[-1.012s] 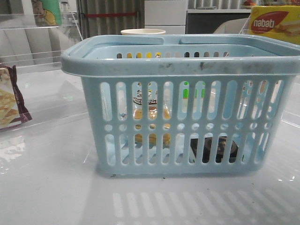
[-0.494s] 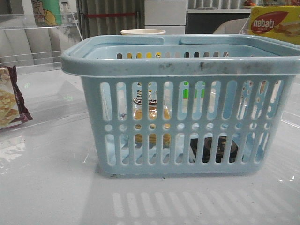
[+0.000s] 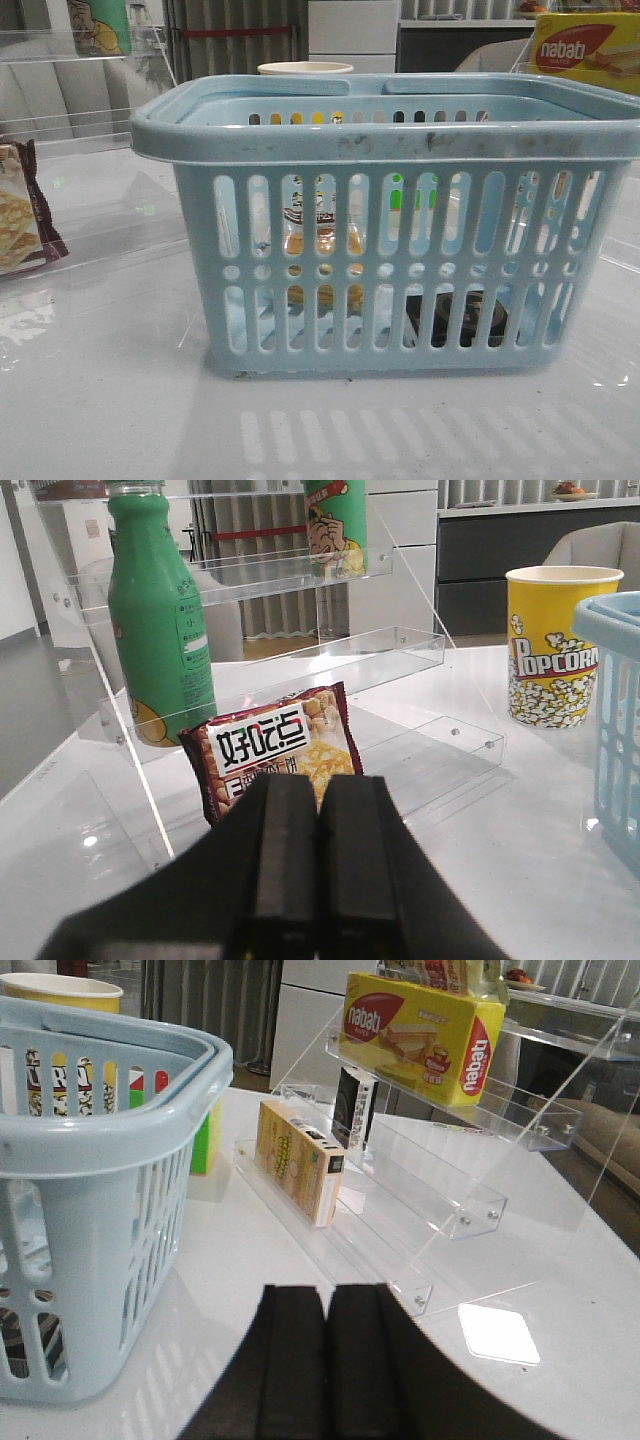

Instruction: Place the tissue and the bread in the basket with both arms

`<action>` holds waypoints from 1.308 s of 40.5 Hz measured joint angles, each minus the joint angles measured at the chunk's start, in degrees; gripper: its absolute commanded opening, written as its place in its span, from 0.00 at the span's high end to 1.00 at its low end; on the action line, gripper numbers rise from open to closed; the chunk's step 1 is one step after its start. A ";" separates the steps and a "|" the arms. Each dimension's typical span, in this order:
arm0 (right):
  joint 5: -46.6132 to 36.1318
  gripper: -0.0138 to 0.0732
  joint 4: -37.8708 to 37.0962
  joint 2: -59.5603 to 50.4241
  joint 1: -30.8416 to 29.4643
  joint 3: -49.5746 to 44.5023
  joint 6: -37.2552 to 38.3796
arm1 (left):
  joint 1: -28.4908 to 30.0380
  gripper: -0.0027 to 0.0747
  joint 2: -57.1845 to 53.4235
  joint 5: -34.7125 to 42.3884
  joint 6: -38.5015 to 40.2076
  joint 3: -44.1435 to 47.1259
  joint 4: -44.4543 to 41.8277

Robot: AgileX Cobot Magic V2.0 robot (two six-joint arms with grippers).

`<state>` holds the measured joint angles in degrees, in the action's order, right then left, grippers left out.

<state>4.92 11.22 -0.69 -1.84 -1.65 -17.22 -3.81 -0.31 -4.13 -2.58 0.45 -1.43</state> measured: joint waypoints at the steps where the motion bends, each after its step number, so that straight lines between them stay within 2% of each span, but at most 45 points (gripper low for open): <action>1: 0.00 0.78 0.00 0.00 0.00 0.00 0.00 | 0.00 0.85 0.00 0.00 0.00 0.00 0.00; 7: -0.70 0.78 -1.11 0.00 0.00 0.00 1.59 | 0.00 0.85 0.00 0.00 0.00 0.00 0.00; 14: -2.62 0.78 -11.63 0.00 0.00 0.00 15.09 | 0.00 0.85 0.00 0.00 0.00 0.00 0.00; 18: -4.28 0.78 -13.51 0.00 0.00 0.00 19.05 | 0.00 0.85 0.00 0.00 0.00 0.00 0.00; 53: -6.29 0.78 -13.78 0.00 0.00 0.00 20.51 | 0.00 0.85 0.00 0.00 0.00 0.00 0.00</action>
<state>-1.37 -2.56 -0.69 -1.84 -1.65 3.29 -3.81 -0.31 -4.13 -2.58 0.45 -1.43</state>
